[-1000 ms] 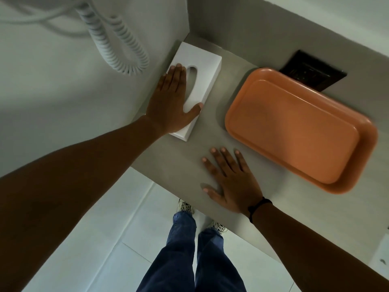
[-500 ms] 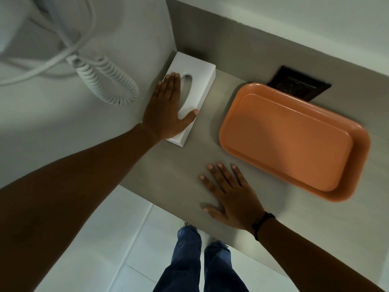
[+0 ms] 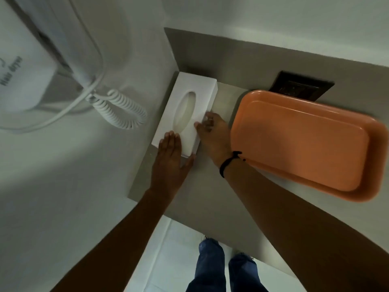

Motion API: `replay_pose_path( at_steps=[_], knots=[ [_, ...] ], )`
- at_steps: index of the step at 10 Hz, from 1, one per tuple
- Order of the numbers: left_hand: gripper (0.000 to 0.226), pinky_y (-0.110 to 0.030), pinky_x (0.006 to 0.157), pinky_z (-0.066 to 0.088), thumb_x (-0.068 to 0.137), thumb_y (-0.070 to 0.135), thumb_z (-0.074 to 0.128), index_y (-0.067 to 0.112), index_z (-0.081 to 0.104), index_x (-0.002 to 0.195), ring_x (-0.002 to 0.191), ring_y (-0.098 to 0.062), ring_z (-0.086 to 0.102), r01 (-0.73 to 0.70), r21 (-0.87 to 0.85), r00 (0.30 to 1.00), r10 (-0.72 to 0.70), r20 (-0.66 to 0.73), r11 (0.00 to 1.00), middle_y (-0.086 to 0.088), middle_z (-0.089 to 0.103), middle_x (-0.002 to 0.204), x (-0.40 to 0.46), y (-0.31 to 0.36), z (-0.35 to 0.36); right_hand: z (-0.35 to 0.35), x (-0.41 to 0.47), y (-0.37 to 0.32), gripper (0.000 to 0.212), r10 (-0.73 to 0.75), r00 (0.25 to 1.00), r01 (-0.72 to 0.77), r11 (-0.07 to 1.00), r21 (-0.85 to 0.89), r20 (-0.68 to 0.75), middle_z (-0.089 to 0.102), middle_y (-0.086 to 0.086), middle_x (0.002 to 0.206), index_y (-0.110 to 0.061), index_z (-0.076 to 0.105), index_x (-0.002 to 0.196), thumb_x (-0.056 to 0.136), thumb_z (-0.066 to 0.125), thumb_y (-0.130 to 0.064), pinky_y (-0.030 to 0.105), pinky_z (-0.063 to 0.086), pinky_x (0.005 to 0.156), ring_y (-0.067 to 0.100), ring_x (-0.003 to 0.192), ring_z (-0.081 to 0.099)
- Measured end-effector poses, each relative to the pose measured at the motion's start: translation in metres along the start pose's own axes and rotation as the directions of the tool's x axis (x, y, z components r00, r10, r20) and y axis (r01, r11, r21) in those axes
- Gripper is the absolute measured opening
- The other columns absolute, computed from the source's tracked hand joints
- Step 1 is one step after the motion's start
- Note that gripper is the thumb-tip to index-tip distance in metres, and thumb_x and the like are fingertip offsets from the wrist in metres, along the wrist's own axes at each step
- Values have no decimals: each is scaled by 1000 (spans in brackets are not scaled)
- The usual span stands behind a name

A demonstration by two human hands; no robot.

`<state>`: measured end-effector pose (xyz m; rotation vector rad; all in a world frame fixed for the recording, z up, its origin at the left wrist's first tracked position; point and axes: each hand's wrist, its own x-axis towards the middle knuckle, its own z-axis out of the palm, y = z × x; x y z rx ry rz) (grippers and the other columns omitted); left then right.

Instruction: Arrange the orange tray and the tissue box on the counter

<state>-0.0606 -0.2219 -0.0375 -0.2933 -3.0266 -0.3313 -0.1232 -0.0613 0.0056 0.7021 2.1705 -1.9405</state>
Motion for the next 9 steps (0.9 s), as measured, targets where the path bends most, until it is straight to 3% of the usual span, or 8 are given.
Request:
replay_pose_path(
  at_steps=[2, 4, 5, 6, 7, 8, 9],
  knots=[
    [83, -60, 124, 39, 99, 40, 77, -13, 46, 155, 151, -49, 45, -15, -27, 999, 14, -30, 1000, -33, 47, 160, 3, -4, 5, 9, 0, 8, 48, 49, 998, -48, 998, 30, -35, 63, 2, 109, -4, 58, 148, 103, 72, -12, 32, 58, 102, 15, 103, 63],
    [85, -61, 124, 39, 95, 33, 83, -15, 46, 154, 151, -50, 44, -30, -64, 999, 27, -42, 998, -35, 47, 160, 20, -12, 8, 18, 19, 0, 50, 69, 997, -69, 998, -6, -35, 63, 1, 106, -6, 59, 148, 101, 74, -15, 47, 59, 108, 23, 105, 69],
    [86, -63, 122, 39, 93, 29, 86, -17, 46, 153, 149, -53, 46, -32, -40, 999, 31, -39, 999, -37, 47, 158, 31, -18, 5, 25, 31, -3, 50, 84, 996, -84, 996, -2, -29, 65, 3, 106, -8, 60, 148, 101, 75, -17, 45, 59, 109, 30, 112, 73],
    [86, -65, 118, 43, 90, 27, 88, -18, 48, 151, 146, -54, 48, -43, -51, 998, 41, -51, 998, -39, 50, 156, 37, -24, 5, 33, 40, 1, 49, 63, 996, -64, 998, -9, -58, 64, 3, 108, -7, 61, 146, 100, 75, -15, 30, 56, 101, 22, 105, 68],
    [85, -67, 117, 45, 89, 25, 89, -19, 48, 150, 146, -55, 48, -35, -66, 999, 33, -27, 997, -40, 50, 154, 37, -26, 6, 37, 40, 2, 48, 49, 996, -50, 999, -18, -72, 63, 2, 110, -6, 61, 146, 101, 75, -15, 28, 54, 100, 16, 103, 64],
    [84, -66, 123, 39, 96, 29, 82, -17, 44, 154, 152, -53, 41, -27, -82, 999, 25, -25, 996, -37, 45, 160, 36, -24, 8, 31, 39, 0, 47, 58, 998, -58, 998, -2, -34, 67, 5, 109, -9, 61, 146, 102, 74, -17, 32, 56, 105, 20, 107, 68],
    [79, -64, 132, 26, 107, 44, 57, -8, 37, 163, 162, -46, 27, -65, -39, 998, 66, 19, 997, -31, 33, 170, 37, -19, -2, 18, 26, 1, 41, 63, 997, -62, 998, -28, 38, 73, 18, 110, -8, 61, 143, 105, 69, -22, 48, 59, 106, 32, 108, 73]
  ],
)
